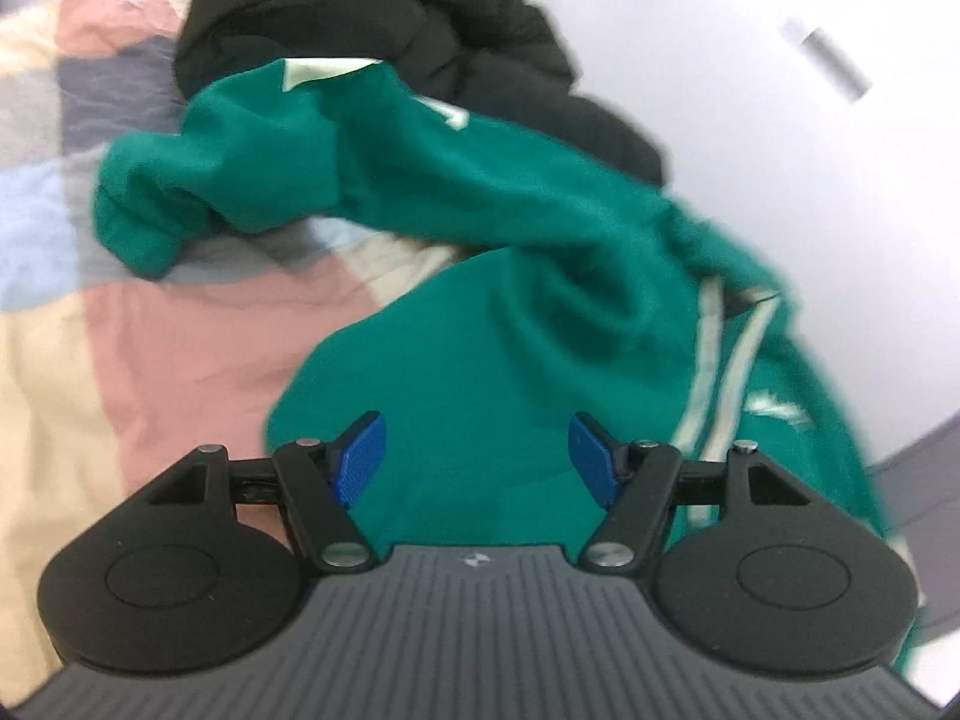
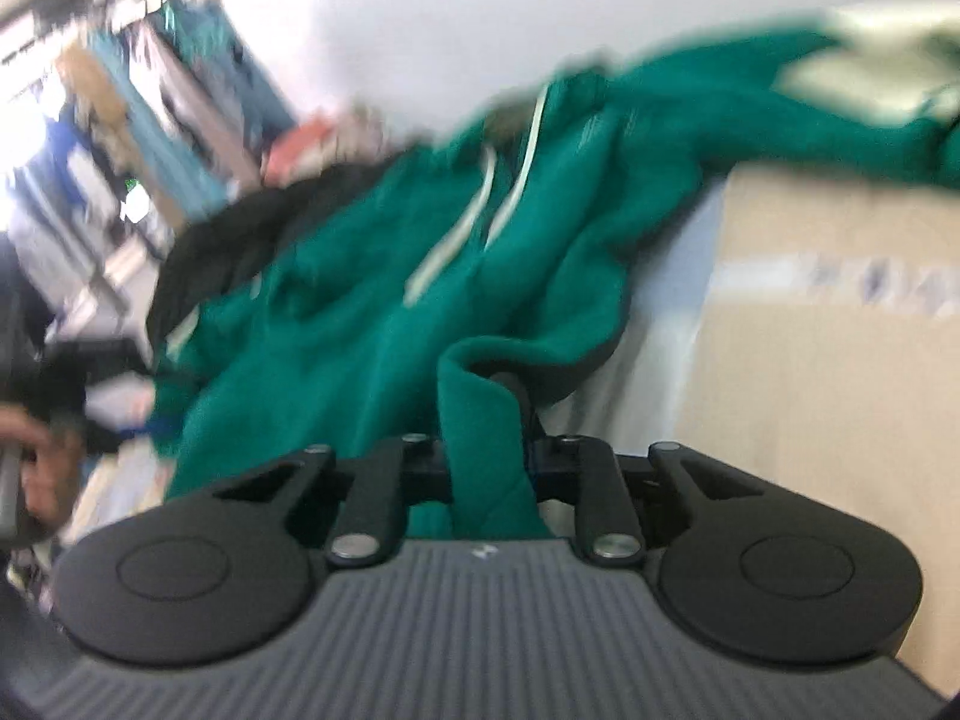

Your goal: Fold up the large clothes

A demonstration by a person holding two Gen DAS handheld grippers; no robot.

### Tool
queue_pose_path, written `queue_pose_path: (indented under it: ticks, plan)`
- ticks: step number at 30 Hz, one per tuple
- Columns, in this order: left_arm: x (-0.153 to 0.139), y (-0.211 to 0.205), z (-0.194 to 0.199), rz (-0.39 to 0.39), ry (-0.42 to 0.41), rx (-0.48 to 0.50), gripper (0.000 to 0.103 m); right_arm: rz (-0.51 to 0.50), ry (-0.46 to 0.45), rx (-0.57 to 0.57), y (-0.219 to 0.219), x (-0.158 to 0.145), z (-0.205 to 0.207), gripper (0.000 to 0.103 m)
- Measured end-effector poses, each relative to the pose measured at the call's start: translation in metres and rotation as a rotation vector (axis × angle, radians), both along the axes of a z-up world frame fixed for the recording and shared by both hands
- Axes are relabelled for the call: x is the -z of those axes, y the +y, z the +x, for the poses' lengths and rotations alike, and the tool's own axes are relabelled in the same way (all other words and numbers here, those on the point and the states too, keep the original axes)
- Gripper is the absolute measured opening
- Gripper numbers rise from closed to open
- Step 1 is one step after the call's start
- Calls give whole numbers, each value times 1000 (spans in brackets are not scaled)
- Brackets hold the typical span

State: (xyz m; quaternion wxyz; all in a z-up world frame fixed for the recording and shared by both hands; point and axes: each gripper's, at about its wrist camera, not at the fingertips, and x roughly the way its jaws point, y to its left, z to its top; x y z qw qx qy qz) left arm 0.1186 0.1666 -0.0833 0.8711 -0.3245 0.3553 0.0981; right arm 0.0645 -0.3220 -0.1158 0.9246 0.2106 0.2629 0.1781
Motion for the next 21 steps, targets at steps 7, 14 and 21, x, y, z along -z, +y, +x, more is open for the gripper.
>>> queue_pose_path:
  ticks: [7,14,21]
  plan:
    - [36,11,-15,58,38,68,72,-15,85,238,-33,-6,4,20]
    - [71,35,-20,-64,80,74,77,-160,84,328,-11,-15,9,20]
    - [90,32,-4,-199,19,116,68,-245,130,335,2,-6,17,20]
